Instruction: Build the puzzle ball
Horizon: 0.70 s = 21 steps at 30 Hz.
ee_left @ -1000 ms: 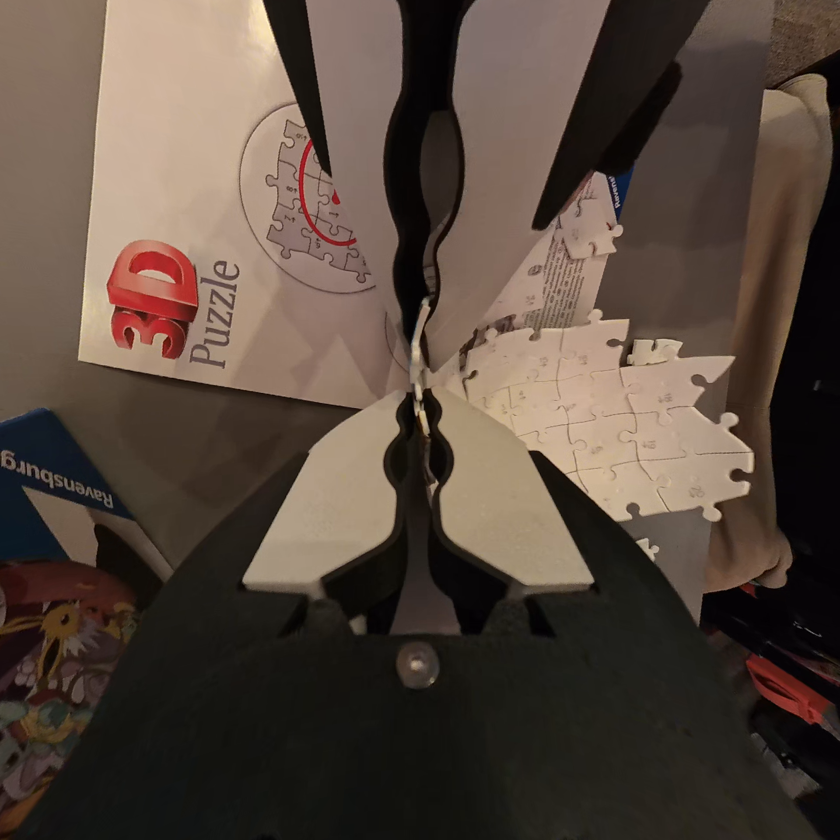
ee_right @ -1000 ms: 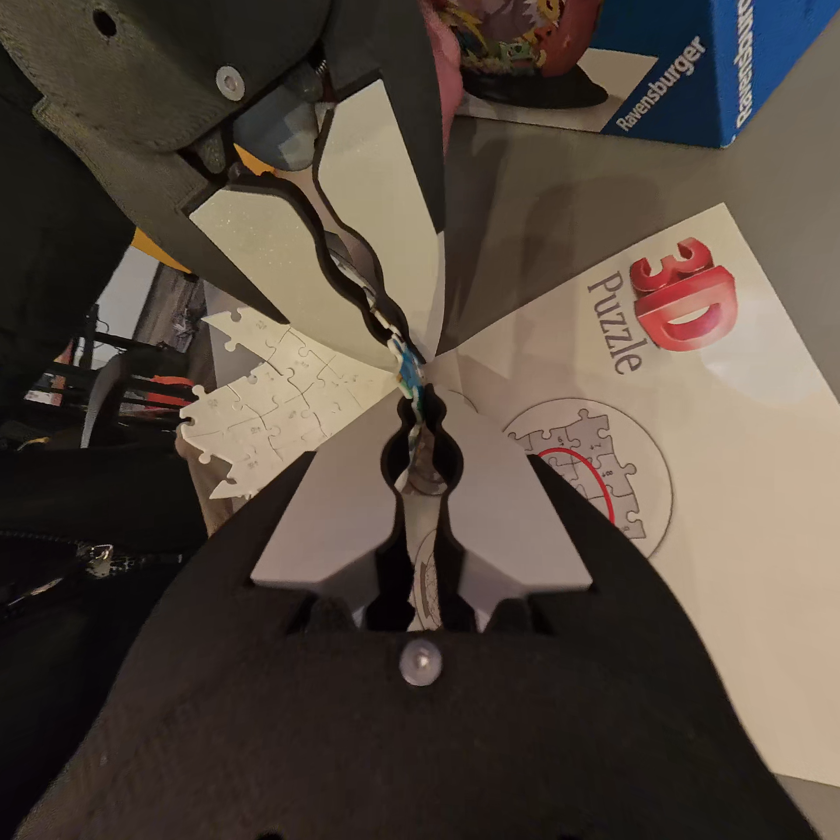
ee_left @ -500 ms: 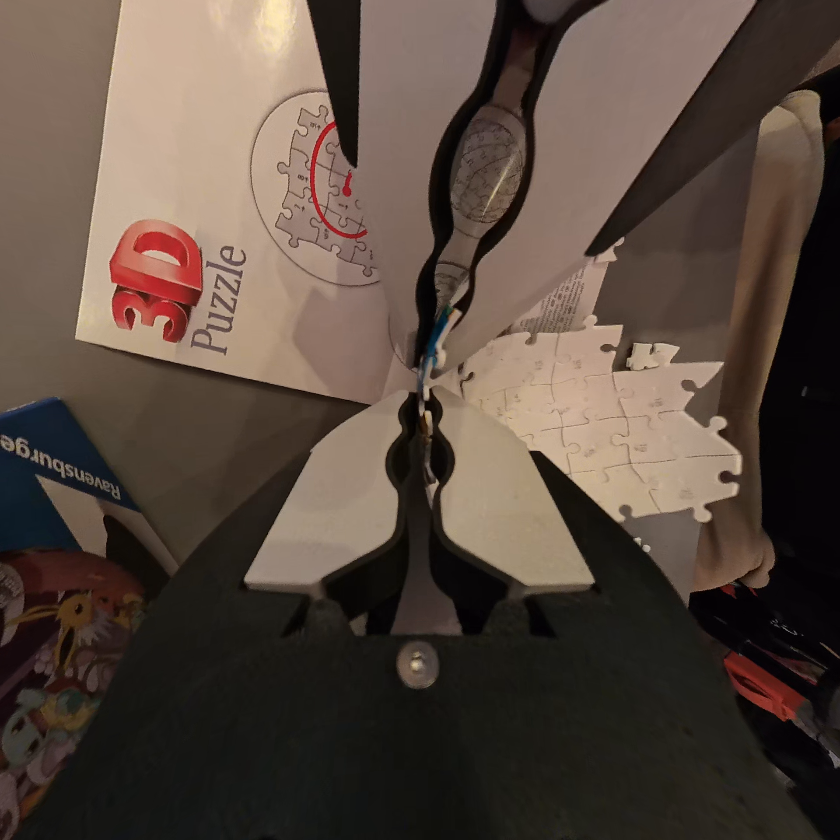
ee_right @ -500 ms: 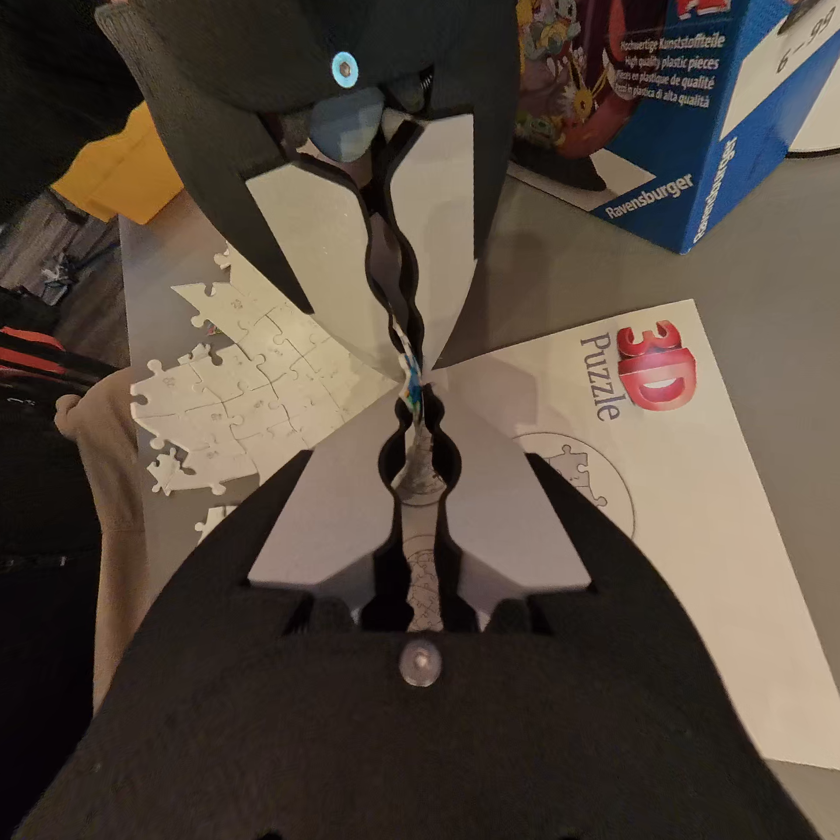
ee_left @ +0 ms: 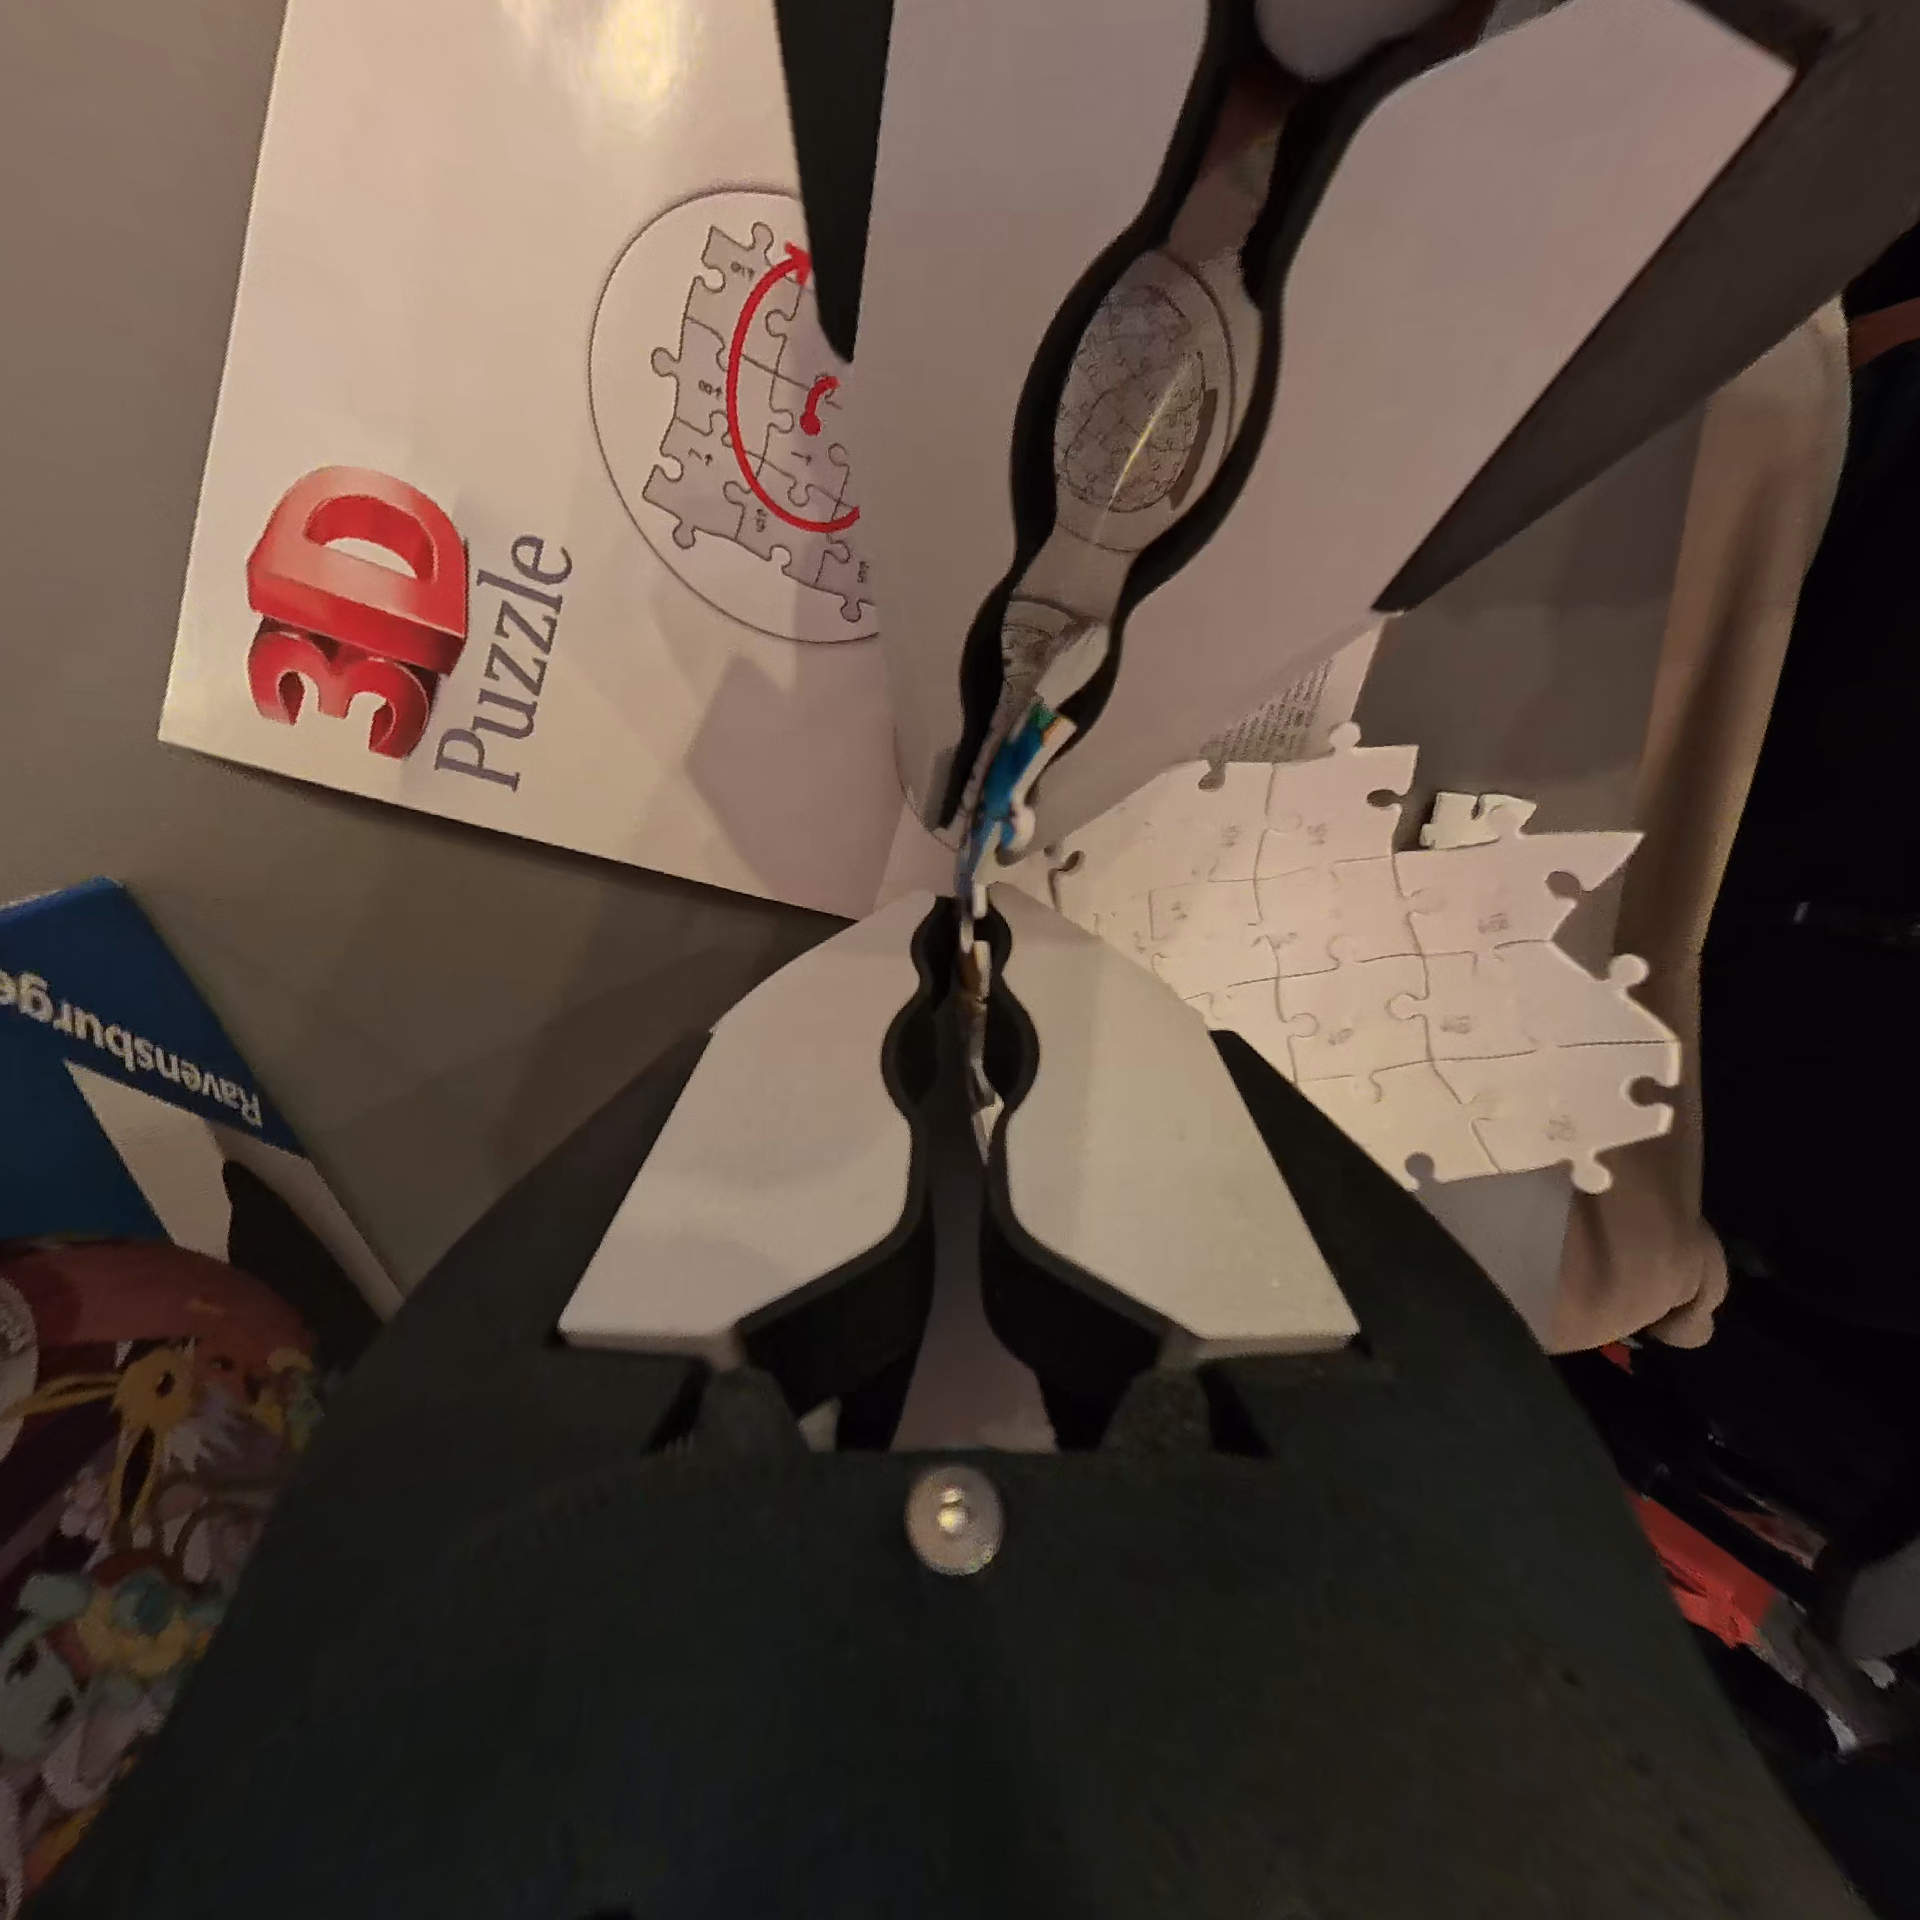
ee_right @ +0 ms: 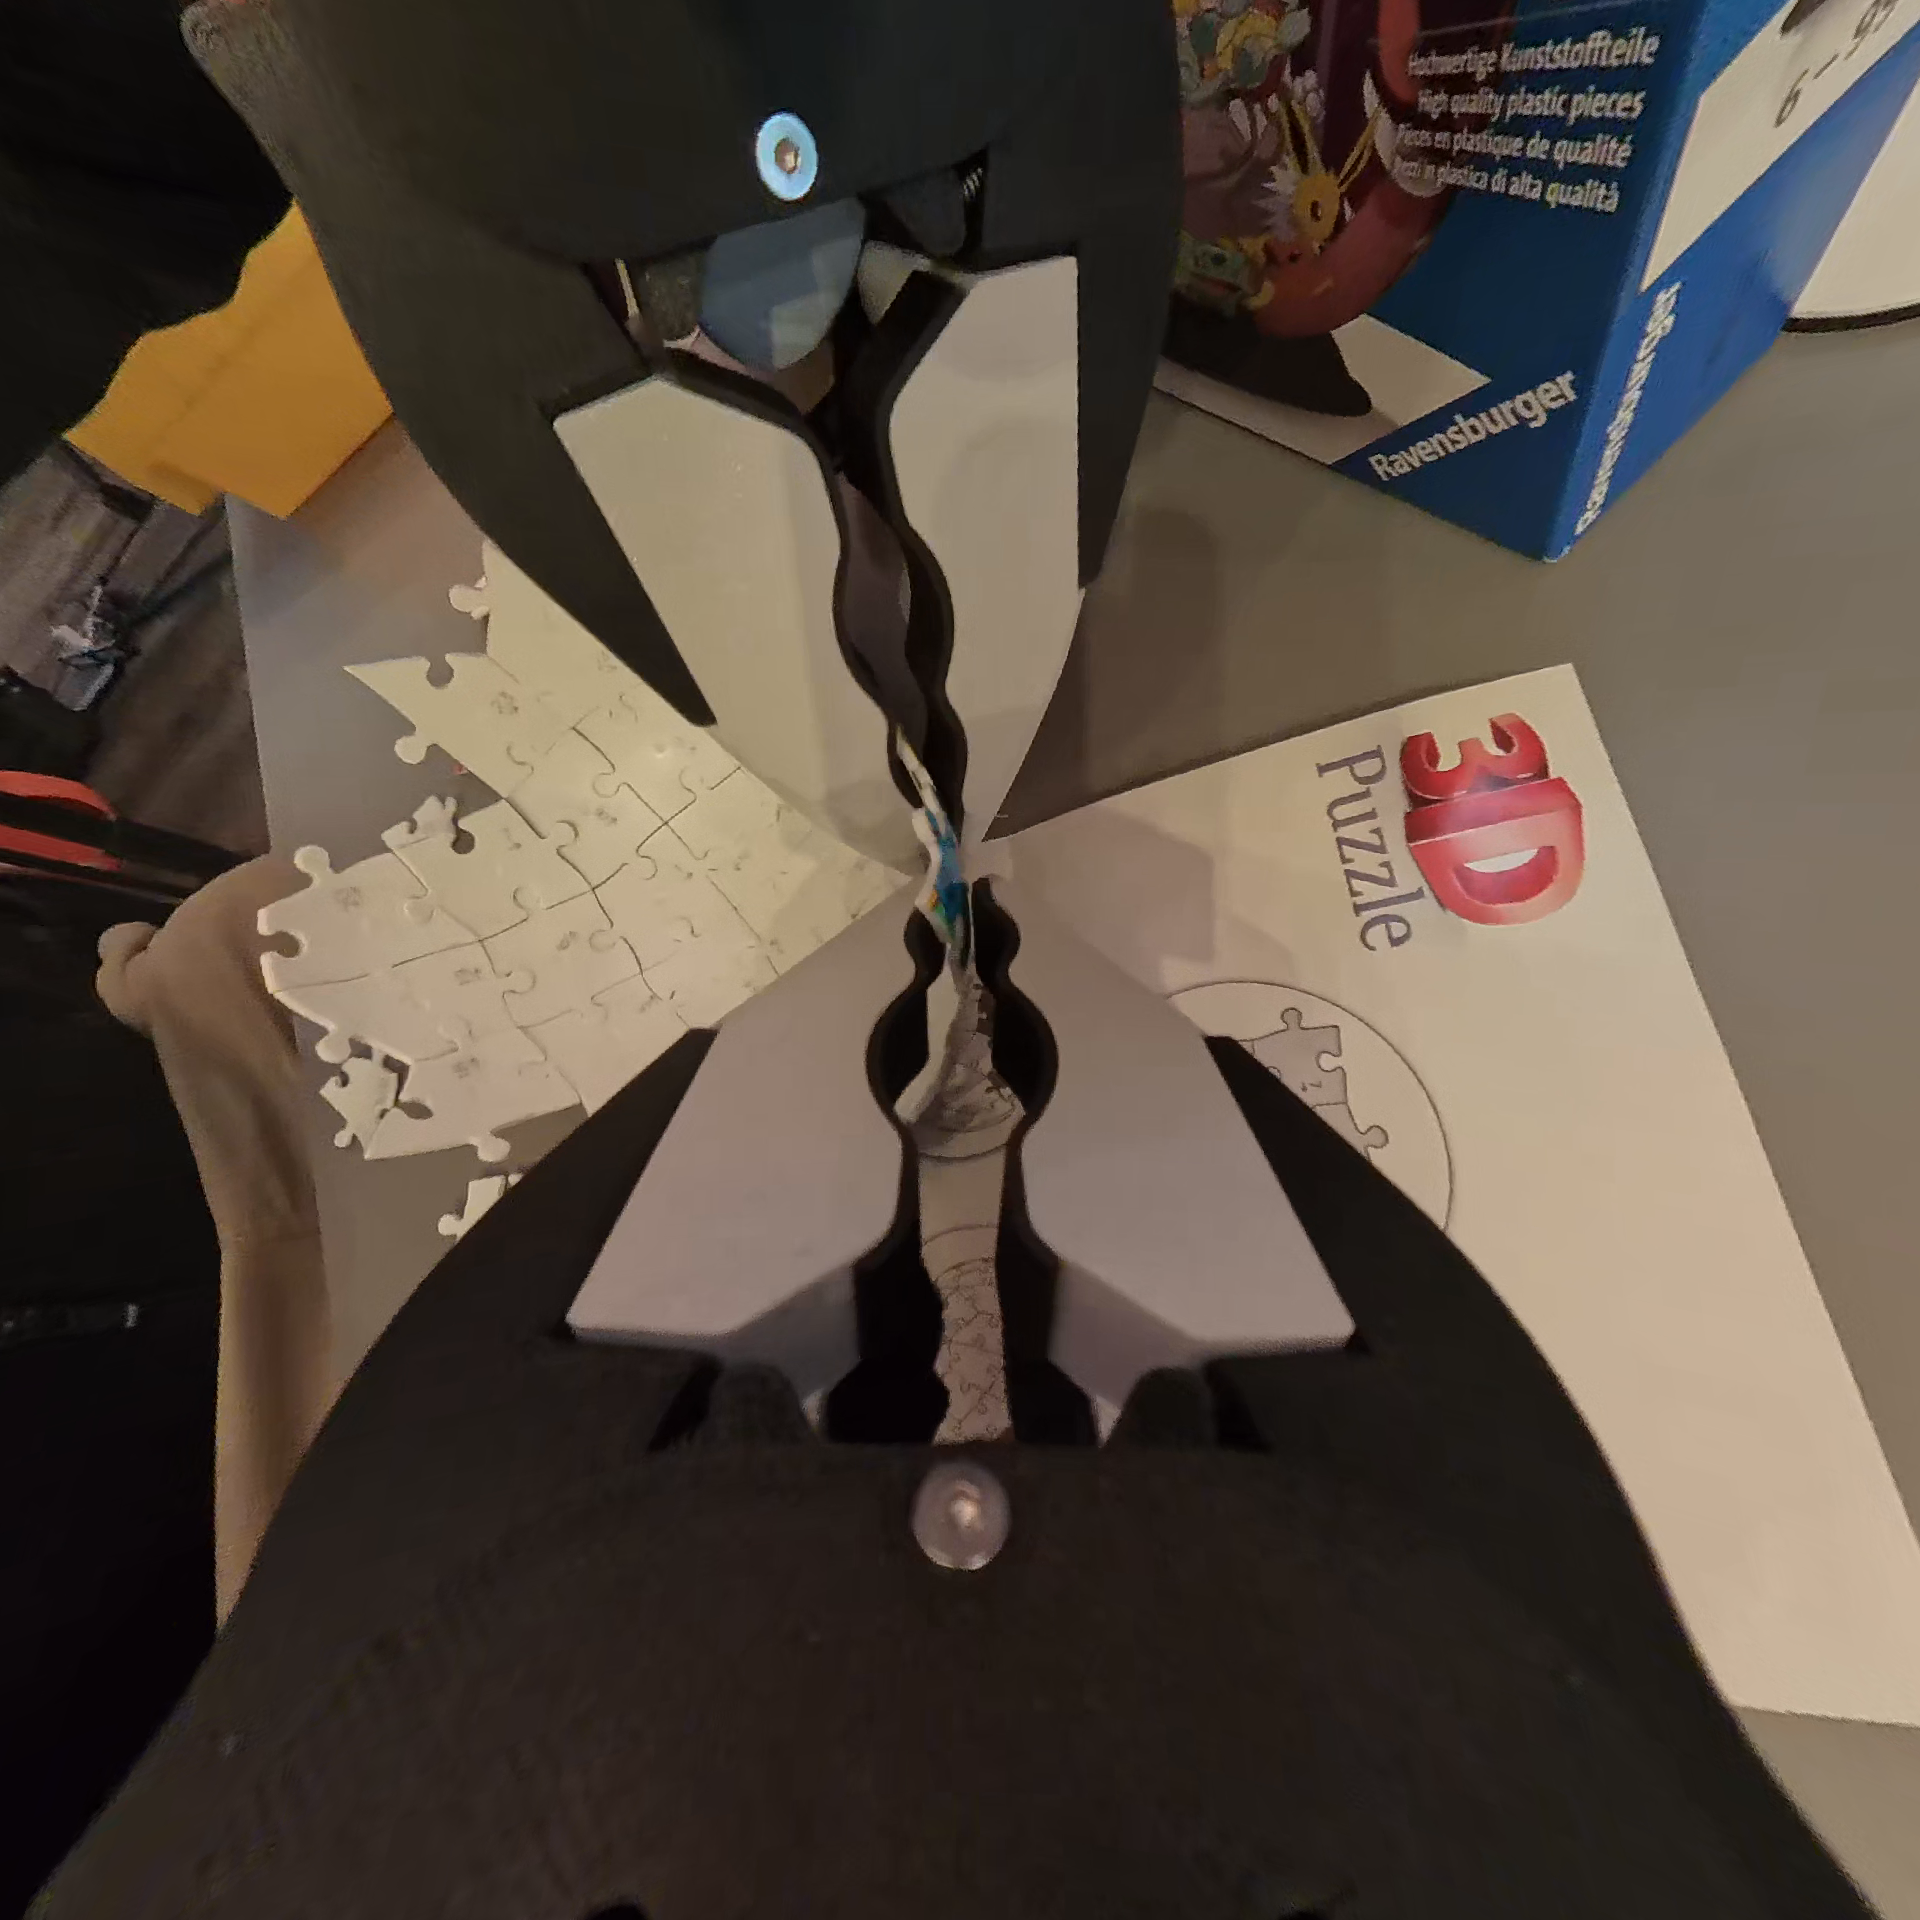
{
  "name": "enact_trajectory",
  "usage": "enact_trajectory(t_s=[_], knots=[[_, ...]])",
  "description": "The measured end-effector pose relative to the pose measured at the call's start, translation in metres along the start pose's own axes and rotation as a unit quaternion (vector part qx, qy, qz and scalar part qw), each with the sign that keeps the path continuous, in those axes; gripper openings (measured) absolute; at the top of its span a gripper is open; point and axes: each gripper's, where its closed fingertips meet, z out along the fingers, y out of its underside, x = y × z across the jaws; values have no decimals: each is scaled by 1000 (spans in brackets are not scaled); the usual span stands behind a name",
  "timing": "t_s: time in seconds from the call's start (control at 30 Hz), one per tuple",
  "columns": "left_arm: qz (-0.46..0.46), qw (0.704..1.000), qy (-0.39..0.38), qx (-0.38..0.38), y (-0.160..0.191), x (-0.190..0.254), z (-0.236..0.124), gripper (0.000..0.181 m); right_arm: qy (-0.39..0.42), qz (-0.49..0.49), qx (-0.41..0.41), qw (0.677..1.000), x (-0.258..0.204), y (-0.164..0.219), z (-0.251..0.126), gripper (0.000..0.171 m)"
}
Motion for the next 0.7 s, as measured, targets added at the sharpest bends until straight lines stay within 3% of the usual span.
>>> enact_trajectory(t_s=[0.1,0.23,0.3,0.4,0.47,0.6,0.7], knots=[[-7,1000,-4,4,0,-1,0,3,-11,20,12,1000,-1,-2,-6,11],[-18,1000,-4,12,-1,-1,0,3,-25,38,-14,999,-3,12,-3,11],[-18,1000,-7,9,0,-1,0,3,-20,39,-15,999,-1,13,-1,1],[-20,1000,-12,6,1,-1,-1,3,-23,56,-10,998,-1,12,-1,1],[-22,1000,-20,9,0,-2,-2,3,-28,65,-9,997,-3,12,-3,17],[-30,999,-33,18,0,-2,-4,3,-38,76,-34,996,-9,23,-4,29],[-40,998,-45,28,-2,-3,-6,3,-56,85,-51,993,-18,30,-2,30]])
